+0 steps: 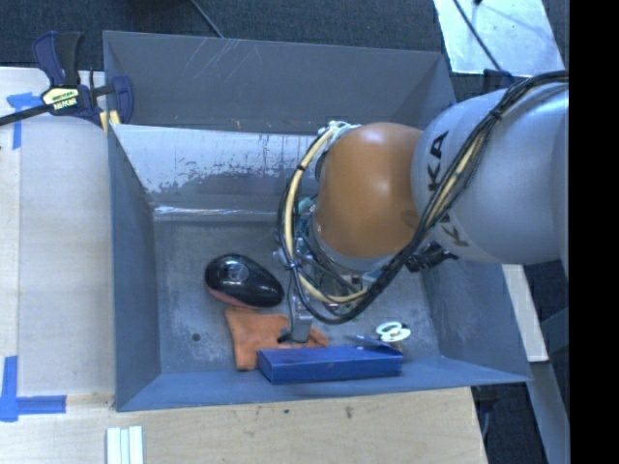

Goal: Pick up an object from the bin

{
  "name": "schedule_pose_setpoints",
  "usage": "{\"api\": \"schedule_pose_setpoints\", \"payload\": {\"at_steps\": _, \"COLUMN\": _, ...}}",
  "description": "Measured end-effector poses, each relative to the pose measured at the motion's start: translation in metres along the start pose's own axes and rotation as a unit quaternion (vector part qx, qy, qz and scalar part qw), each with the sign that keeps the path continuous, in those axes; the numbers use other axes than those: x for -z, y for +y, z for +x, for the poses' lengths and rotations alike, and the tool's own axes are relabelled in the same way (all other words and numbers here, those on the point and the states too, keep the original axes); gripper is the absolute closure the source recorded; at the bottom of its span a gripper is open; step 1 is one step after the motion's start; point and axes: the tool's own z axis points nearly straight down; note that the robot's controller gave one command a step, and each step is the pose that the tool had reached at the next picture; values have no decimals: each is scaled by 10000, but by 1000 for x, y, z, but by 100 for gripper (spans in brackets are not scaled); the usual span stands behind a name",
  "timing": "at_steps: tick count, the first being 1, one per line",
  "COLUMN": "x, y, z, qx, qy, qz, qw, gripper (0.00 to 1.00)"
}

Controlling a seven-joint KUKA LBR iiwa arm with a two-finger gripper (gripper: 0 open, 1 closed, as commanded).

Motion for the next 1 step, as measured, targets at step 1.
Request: {"api": "schedule_pose_setpoints", "payload": {"at_steps": 1, "x": -18, "y": 18, "z": -24, "qx": -98, "qy": -8, "qz": 13, "qw": 10000, "gripper": 0}}
